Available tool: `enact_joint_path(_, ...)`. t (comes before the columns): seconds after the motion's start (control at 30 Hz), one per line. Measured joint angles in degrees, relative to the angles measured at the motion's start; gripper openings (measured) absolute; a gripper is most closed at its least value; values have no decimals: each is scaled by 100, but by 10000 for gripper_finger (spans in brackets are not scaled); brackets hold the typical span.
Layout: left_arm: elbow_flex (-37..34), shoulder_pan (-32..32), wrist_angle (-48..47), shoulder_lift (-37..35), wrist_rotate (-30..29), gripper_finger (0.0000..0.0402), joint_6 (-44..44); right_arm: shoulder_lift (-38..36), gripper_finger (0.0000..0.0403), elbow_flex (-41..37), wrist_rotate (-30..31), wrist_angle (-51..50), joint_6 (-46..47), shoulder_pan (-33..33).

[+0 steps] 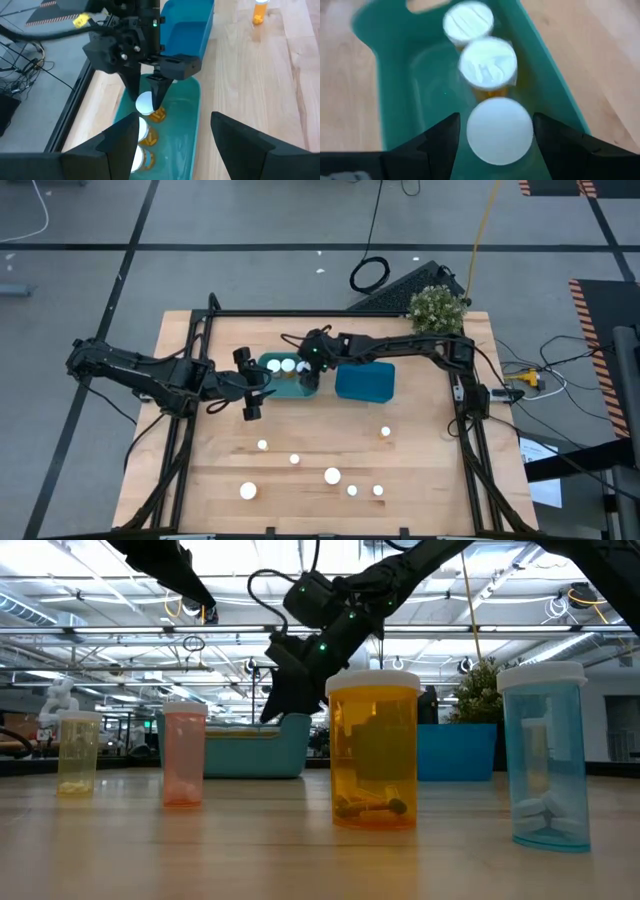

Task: Pick and place medicine bottles into bin by pill shape (circle, oval)
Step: Put the large orange capsule bottle into the green bin

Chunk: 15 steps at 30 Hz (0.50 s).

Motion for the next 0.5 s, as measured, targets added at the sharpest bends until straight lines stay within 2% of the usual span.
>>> enact_joint_path(0.3,0,-28,0,0,127,250,-96,-535,245,-2,2,-26,-239,212)
enact_joint_path(0.5,-2,-125,169,18,446,250,-267,-1354,245,6,4,-817,-315,693)
